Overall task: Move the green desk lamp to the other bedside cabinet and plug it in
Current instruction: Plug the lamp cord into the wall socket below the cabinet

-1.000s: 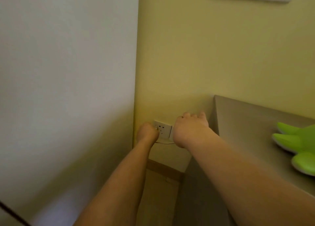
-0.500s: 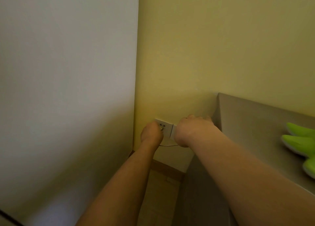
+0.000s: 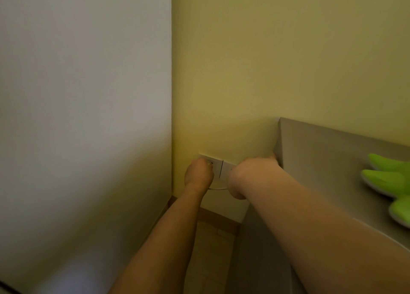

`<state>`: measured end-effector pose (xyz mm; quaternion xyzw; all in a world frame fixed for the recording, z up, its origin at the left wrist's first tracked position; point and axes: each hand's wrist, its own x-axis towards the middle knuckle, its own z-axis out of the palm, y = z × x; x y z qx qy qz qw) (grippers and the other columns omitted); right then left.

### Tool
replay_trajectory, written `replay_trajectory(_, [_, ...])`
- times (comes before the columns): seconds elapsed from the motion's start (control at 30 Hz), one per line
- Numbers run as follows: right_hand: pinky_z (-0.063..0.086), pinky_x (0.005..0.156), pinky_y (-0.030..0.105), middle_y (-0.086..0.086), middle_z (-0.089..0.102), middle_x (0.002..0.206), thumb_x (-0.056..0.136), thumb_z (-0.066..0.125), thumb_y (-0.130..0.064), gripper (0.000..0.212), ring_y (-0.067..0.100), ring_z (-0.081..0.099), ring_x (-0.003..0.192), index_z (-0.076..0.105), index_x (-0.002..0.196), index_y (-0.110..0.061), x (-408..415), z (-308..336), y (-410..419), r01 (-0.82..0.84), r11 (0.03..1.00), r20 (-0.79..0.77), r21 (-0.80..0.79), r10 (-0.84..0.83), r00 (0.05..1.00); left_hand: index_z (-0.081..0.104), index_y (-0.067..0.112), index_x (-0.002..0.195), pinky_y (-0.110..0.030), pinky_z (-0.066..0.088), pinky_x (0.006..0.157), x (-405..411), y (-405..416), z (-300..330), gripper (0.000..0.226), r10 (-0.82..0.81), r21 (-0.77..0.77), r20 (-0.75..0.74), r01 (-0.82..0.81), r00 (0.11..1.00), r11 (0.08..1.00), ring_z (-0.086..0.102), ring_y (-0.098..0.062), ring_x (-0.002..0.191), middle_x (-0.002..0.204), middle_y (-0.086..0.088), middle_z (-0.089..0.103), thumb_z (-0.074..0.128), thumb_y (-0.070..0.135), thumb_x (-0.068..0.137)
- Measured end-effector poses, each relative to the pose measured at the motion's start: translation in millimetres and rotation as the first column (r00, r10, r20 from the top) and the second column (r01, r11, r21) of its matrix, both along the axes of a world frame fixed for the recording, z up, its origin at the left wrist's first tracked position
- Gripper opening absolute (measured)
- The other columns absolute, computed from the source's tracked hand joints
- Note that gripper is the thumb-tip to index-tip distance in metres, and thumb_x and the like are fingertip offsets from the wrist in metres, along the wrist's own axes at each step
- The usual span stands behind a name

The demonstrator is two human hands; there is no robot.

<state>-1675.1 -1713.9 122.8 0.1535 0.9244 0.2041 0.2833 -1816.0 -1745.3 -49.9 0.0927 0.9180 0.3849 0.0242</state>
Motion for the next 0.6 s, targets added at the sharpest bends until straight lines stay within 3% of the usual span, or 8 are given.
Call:
replay_trajectory(0.2, [0.007, 0.116, 0.059, 0.014, 0.021, 0.158, 0.091, 0.041, -0.019, 0.064, 0.038, 0.008, 0.148, 0.019, 0.151, -0.017, 5, 1, 0, -0.002, 1.0, 0.055, 0.0, 0.002, 0.998, 0.063, 0.007, 0.082, -0.029, 0.042, 0.059, 0, 4, -3, 0.024, 0.032, 0.006, -0.014, -0.032, 0.999, 0.999, 0.063, -0.031, 0.079, 0.091, -0.014, 0.068, 0.047, 0.021, 0.093])
replay_trajectory(0.37, [0.008, 0.114, 0.061, 0.014, 0.023, 0.157, 0.091, 0.042, -0.016, 0.063, 0.039, 0.011, 0.146, 0.021, 0.151, -0.018, 1, -1, 1, 0.0, 1.0, 0.084, 0.017, -0.001, 0.996, 0.065, 0.006, 0.089, -0.034, 0.049, 0.065, -1, 10, -4, 0.024, 0.057, 0.037, 0.0, -0.057, 0.998, 0.998, 0.063, -0.031, 0.082, 0.094, -0.013, 0.068, 0.048, 0.022, 0.093])
replay_trajectory(0.6, [0.006, 0.115, 0.06, 0.014, 0.023, 0.157, 0.092, 0.041, -0.02, 0.062, 0.039, 0.01, 0.146, 0.02, 0.151, -0.018, -3, -2, 3, -0.002, 0.999, 0.081, 0.033, -0.001, 0.997, 0.063, 0.004, 0.075, -0.033, 0.049, 0.06, -3, 14, -4, 0.02, 0.053, 0.034, 0.013, -0.054, 0.998, 0.998, 0.065, -0.033, 0.08, 0.086, -0.014, 0.069, 0.047, 0.011, 0.085])
